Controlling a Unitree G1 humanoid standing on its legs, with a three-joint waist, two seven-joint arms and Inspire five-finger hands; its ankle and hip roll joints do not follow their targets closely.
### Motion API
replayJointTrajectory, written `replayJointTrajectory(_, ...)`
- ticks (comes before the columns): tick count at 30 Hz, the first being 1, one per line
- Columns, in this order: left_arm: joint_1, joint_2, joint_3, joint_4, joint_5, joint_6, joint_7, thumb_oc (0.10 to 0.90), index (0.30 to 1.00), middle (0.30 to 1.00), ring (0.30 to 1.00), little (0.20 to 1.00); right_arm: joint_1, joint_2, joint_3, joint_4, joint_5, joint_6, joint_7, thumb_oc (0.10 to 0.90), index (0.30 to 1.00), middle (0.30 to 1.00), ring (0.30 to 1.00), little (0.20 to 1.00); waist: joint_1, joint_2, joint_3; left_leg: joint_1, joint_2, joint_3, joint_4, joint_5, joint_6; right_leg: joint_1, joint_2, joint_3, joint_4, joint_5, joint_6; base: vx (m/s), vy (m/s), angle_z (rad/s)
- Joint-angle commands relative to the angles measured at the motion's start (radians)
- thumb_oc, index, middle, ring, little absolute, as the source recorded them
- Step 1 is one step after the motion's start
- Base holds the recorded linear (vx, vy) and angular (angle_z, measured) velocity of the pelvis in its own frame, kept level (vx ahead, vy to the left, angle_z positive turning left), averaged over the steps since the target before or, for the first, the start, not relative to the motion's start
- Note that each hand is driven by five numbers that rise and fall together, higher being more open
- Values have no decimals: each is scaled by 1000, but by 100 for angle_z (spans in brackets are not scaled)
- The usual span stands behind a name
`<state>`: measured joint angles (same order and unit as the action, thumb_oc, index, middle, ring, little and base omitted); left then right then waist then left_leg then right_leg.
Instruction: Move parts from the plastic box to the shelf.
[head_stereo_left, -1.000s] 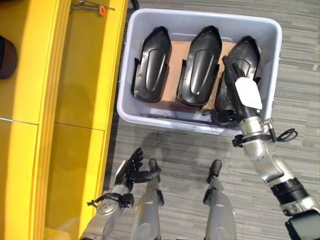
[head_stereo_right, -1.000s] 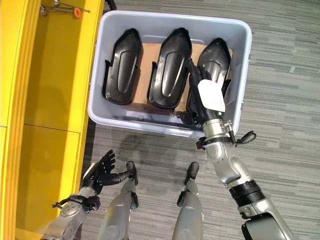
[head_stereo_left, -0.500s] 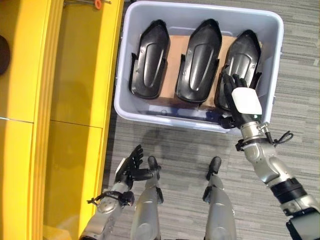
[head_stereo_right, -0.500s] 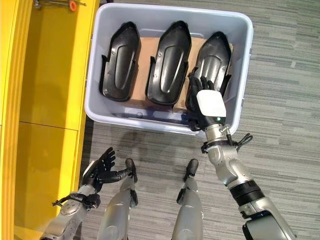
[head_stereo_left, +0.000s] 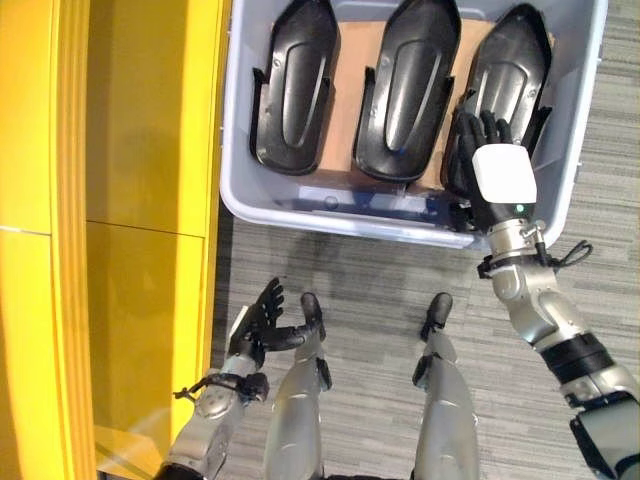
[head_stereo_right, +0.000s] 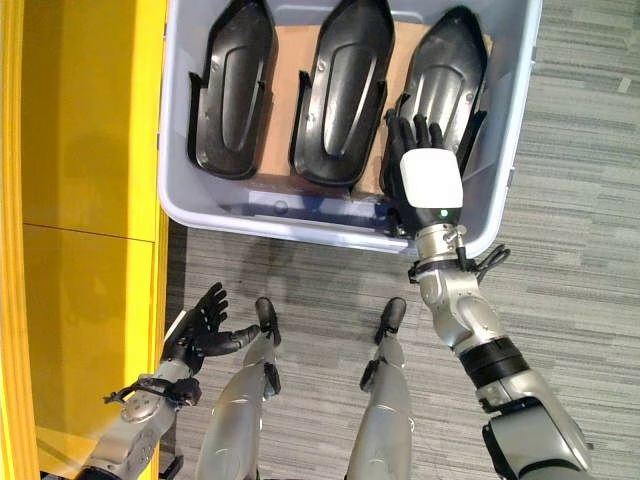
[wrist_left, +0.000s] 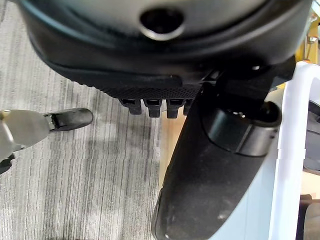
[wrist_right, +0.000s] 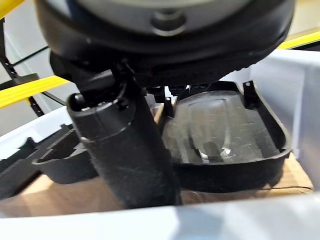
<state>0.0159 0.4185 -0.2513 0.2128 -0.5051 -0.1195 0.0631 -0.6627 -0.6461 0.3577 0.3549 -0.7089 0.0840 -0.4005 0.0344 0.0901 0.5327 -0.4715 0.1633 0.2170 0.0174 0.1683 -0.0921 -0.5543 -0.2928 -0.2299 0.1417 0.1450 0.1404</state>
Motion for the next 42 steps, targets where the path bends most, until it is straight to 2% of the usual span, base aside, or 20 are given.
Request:
replayJointTrajectory(1,51,56,0,-98,-6,-65,27,900,1000,1000,1000,1000,-51,-37,-19,-21,-41,19,-97,900,1000,1000,1000,1000,4,1,-14,-27,74,-50,145,-122,-49,-51,-48,23,58,5,32,0,0,0)
replayJointTrajectory(7,47,53,2,-93,3,-66,42,900,1000,1000,1000,1000,-34,-40,-66,-8,-72,65,-162,900,1000,1000,1000,1000,-6,11,-13,-53,70,-49,150,-128,-47,-85,-49,31,68,3,31,0,0,0)
replayJointTrajectory(12,29,42,-7,-85,11,-72,62,900,1000,1000,1000,1000,30,21,-124,15,-63,110,-242,900,1000,1000,1000,1000,-22,15,-13,-62,63,-41,155,-138,-43,-105,-54,42,72,8,35,5,5,-6)
replayJointTrajectory(19,33,44,-8,-82,7,-74,65,900,1000,1000,1000,1000,52,49,-116,37,-38,105,-234,900,1000,1000,1000,1000,-24,15,-13,-59,60,-37,153,-140,-42,-103,-54,43,72,10,36,0,0,0)
replayJointTrajectory(27,42,51,-1,-83,-4,-81,61,900,1000,1000,1000,1000,8,34,-20,108,-38,68,-154,900,1000,1000,1000,1000,-17,17,-13,-72,58,-42,159,-139,-45,-105,-57,41,68,12,34,0,0,0)
replayJointTrajectory(28,43,51,0,-81,-5,-81,59,900,1000,1000,1000,1000,2,27,-8,111,-41,62,-139,865,951,951,951,951,-18,16,-13,-76,59,-43,161,-138,-45,-107,-57,38,69,12,33,0,0,0)
replayJointTrajectory(29,43,52,0,-80,-5,-81,58,900,1000,1000,1000,1000,-4,21,-1,121,-41,61,-138,643,640,640,640,640,-18,17,-13,-78,58,-44,163,-138,-45,-108,-57,39,71,12,33,0,0,0)
replayJointTrajectory(30,46,52,0,-80,-6,-81,58,900,1000,1000,1000,1000,-12,16,9,128,-41,58,-130,516,462,462,462,462,-17,16,-13,-80,59,-46,163,-137,-45,-109,-56,39,71,12,32,0,0,0)
replayJointTrajectory(31,48,54,0,-81,-5,-82,56,900,1000,1000,1000,1000,-22,6,25,137,-53,56,-121,418,325,325,325,325,-16,16,-13,-82,59,-46,165,-137,-45,-110,-57,37,72,11,32,0,0,0)
replayJointTrajectory(32,48,54,1,-81,-5,-82,56,900,1000,1000,1000,1000,-22,6,25,138,-53,56,-121,400,300,300,300,300,-16,16,-13,-82,59,-46,165,-137,-45,-110,-57,37,72,11,32,-4,-5,5)
replayJointTrajectory(42,43,58,-7,-77,-11,-81,52,900,1000,1000,1000,1000,-42,-11,94,167,-88,48,-83,400,300,300,300,300,-9,3,-13,-69,62,-52,162,-136,-48,-94,-51,29,68,11,30,-2,-2,2)
